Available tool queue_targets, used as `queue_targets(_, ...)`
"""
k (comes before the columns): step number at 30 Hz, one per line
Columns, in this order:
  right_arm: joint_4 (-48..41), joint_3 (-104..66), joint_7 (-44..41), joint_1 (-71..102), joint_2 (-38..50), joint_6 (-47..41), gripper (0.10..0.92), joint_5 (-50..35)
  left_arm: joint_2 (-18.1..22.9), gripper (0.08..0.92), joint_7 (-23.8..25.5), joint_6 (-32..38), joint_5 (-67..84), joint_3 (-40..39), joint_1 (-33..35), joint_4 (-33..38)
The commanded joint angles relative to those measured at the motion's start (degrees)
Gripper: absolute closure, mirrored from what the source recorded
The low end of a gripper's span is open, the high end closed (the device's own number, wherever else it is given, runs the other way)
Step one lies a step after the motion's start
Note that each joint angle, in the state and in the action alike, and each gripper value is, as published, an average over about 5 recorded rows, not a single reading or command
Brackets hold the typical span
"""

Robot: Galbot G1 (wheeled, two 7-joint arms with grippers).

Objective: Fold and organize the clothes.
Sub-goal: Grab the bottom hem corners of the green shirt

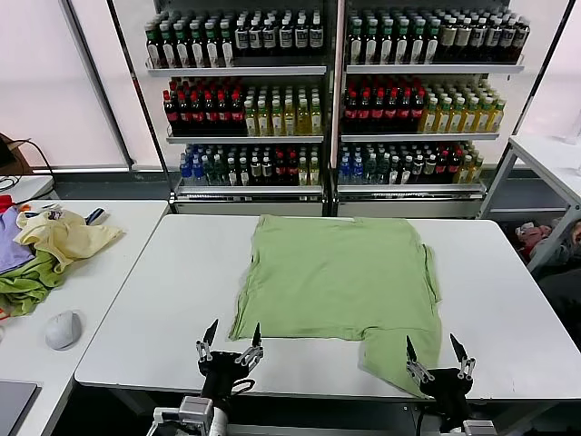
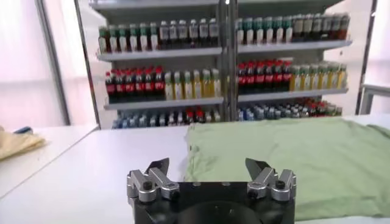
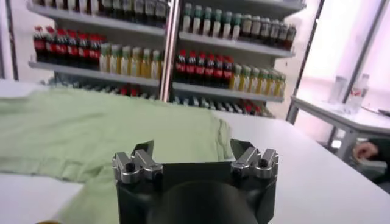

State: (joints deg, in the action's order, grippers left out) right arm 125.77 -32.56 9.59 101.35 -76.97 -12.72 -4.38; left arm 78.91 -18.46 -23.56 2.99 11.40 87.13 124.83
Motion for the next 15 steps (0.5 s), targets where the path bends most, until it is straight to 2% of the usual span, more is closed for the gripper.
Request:
queue_targets(1, -0.1, 0.7, 1.9, 0.4, -0.4, -5.2, 0.203, 0.3, -0.3, 0.177, -4.7, -9.7, 3.9, -1.1, -10.3, -9.3)
queue_targets(9, -1.1, 1.7, 3.1, 0.6, -1.1, -6.0, 0.203, 0.9, -0.4, 0.177, -5.8, -9.9, 3.9, -2.0, -13.6, -14.1)
queue_targets(15, -1.7, 2.5, 3.4, 0.6, -1.4, -6.0, 0.210, 0.2, -0.8, 0.182, -6.0, -9.9, 5.6, -2.6, -13.5, -14.8)
